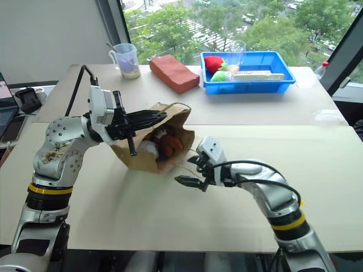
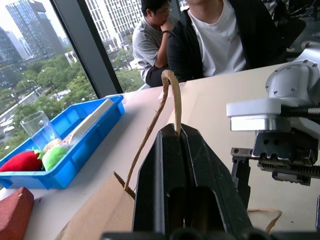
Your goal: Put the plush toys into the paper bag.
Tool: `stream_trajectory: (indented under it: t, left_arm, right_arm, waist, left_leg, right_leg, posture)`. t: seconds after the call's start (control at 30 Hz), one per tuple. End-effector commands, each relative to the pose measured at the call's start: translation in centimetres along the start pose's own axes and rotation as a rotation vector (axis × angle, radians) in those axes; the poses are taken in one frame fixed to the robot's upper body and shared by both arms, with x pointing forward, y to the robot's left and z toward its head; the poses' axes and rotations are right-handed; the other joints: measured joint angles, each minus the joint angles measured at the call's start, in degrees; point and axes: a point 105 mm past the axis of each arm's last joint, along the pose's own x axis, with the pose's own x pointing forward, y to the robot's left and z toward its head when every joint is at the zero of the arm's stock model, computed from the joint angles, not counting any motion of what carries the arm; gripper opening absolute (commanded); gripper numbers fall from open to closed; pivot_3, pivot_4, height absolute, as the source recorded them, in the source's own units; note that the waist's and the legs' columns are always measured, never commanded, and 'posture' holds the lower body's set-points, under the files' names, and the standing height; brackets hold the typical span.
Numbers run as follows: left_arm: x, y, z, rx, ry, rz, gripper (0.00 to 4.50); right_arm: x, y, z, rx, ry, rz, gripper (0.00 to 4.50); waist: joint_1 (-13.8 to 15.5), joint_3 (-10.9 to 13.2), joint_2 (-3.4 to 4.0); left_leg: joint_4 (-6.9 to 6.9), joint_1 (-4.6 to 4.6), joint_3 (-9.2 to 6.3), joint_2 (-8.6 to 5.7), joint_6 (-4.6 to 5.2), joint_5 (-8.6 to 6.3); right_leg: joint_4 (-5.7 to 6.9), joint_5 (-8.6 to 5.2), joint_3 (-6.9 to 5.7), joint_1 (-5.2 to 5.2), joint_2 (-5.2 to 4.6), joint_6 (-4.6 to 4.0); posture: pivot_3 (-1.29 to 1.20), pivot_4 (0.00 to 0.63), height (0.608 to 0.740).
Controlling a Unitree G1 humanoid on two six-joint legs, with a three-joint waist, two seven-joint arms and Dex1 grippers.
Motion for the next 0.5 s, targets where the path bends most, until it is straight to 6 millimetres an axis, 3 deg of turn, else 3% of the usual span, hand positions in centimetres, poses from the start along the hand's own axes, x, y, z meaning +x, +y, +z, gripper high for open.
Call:
stream_trajectory:
  t: [0.03, 0.3, 0.5]
  left_arm:
    - [0.1, 0.2, 1.2, 0.057, -0.02, 0.008, 0.0]
    - [-0.1, 0.3, 1.2, 0.064, -0.013, 0.02, 0.0]
    - [0.2, 2.2, 1.7, 0.041, -0.043, 0.074, 0.0]
  right_arm:
    - [-0.2, -0.5, 0.6, -0.065, -0.032, -0.029, 2.89]
    - [-1.5, -0.9, 1.1, -0.089, -0.069, -0.048, 0.16]
    - [-4.6, 0.3, 4.9, -0.088, -0.21, -0.032, 0.07]
  waist:
    - [-0.04, 0.0, 0.0]
    - [-0.09, 0.0, 0.0]
    - [0.13, 0.01, -0.02]
  left_leg:
    - [0.0, 0.0, 0.0, 0.0, 0.0, 0.0]
    - [0.0, 0.01, 0.0, 0.0, 0.0, 0.0]
    - [0.0, 0.0, 0.0, 0.01, 0.01, 0.0]
  right_leg:
    - [-0.01, 0.0, 0.0, 0.0, 0.0, 0.0]
    - [0.0, 0.0, 0.0, 0.0, 0.0, 0.0]
    - [-0.01, 0.0, 0.0, 0.0, 0.0, 0.0]
  posture:
    - [0.0, 0.15, 0.74]
    - [0.0, 0.15, 0.74]
    - [0.0, 0.15, 0.74]
